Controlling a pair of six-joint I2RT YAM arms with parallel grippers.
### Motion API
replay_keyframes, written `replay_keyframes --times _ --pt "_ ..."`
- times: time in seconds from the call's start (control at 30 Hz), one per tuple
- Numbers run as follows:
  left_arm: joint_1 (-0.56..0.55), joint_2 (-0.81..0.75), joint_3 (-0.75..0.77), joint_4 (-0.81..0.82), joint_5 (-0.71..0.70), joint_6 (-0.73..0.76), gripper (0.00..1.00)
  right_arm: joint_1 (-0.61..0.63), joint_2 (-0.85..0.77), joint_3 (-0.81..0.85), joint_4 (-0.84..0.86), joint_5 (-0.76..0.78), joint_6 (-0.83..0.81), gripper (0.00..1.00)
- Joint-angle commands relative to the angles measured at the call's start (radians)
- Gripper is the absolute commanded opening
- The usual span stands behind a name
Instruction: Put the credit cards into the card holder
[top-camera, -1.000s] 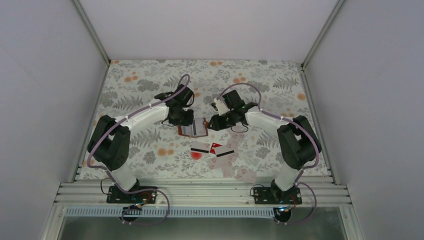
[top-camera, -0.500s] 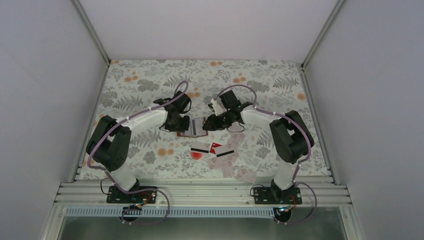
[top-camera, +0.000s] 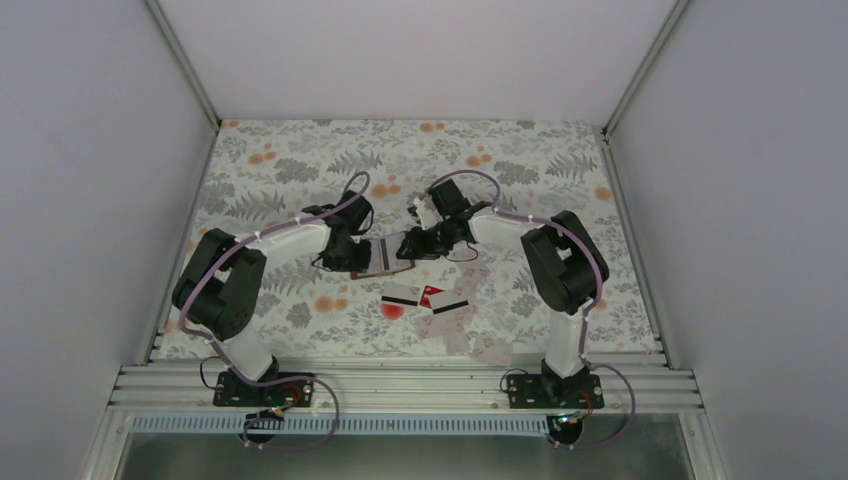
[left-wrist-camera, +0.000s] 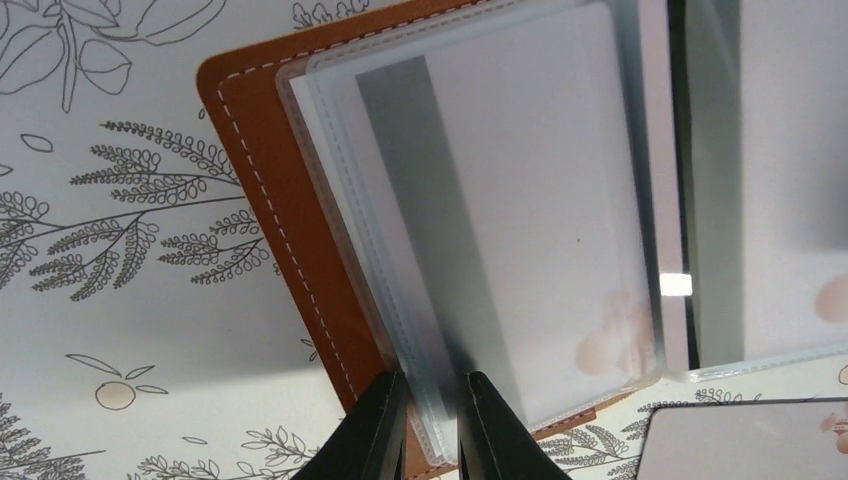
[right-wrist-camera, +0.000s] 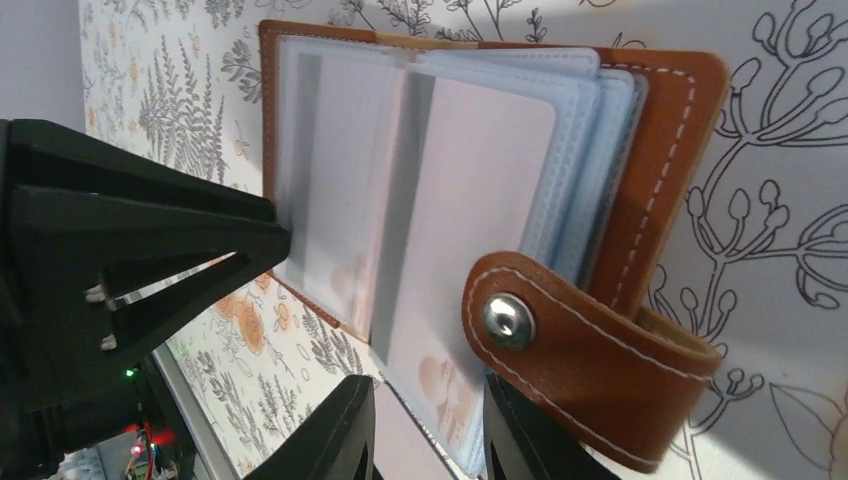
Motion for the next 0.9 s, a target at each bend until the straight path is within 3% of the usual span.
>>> replay_keyframes --times 0.0,0.47,0.87 --pt "0.004 0.015 -0.006 0.030 0.019 0.035 0.15 0.014 0.036 0.044 0.011 -0.006 0.021 0.29" --pt "0.010 0.041 0.005 0.027 0.031 0.056 0.14 0.013 0.055 0.025 -0.034 0.088 0.021 0.30" --pt "0.012 0.046 0.008 0.029 0.043 0.058 0.14 0.014 0.078 0.015 0.029 -0.033 0.033 0.33"
